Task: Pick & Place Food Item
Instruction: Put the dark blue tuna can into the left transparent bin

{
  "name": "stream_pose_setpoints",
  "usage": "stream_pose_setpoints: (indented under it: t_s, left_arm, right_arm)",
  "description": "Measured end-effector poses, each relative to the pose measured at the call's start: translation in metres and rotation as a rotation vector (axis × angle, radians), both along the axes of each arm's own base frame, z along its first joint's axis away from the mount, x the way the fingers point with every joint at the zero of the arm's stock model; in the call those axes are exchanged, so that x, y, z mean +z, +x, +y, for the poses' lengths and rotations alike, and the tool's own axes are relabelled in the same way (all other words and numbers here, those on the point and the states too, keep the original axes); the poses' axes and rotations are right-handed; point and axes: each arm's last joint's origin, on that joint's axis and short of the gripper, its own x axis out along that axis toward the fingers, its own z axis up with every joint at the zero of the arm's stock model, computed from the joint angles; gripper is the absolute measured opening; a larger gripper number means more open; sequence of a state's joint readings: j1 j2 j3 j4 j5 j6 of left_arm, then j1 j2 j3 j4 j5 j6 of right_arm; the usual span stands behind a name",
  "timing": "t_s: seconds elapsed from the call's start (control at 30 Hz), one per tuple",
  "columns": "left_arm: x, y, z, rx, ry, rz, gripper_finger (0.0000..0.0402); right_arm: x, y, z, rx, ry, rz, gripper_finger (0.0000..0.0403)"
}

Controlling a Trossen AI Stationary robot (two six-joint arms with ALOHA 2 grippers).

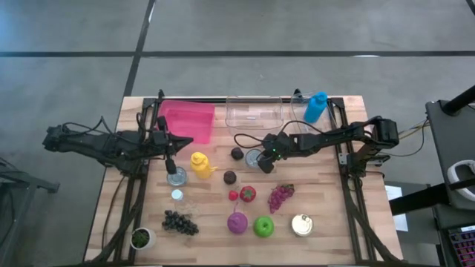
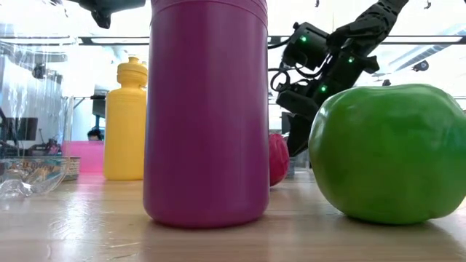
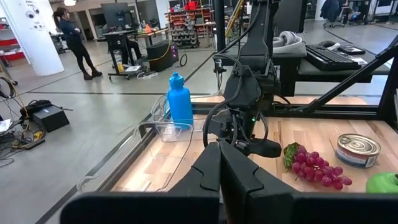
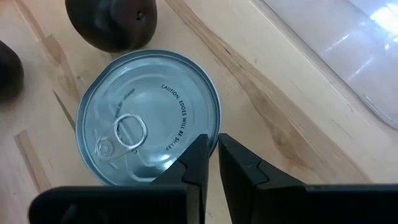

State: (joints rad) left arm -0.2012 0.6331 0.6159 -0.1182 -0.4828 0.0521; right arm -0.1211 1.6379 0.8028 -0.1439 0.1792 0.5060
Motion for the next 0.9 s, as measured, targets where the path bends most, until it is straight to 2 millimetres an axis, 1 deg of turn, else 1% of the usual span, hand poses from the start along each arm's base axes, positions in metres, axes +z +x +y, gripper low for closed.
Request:
stream_pose_setpoints:
  t_s: [0.7, 0.9]
  left_arm:
    - [-0.0007, -0.0001, 0.0, 0.0, 0.002, 0.008, 0.0001]
    - [-0.0007, -0.0001, 0.0, 0.0, 0.002, 0.008, 0.0001]
  right_arm:
    - [-0.0018, -0.003, -0.0008, -0.031, 0.016, 0.018, 0.0031]
    - [0.0019, -0.005, -0.0006, -0.061, 0.042, 0.052, 0.0031]
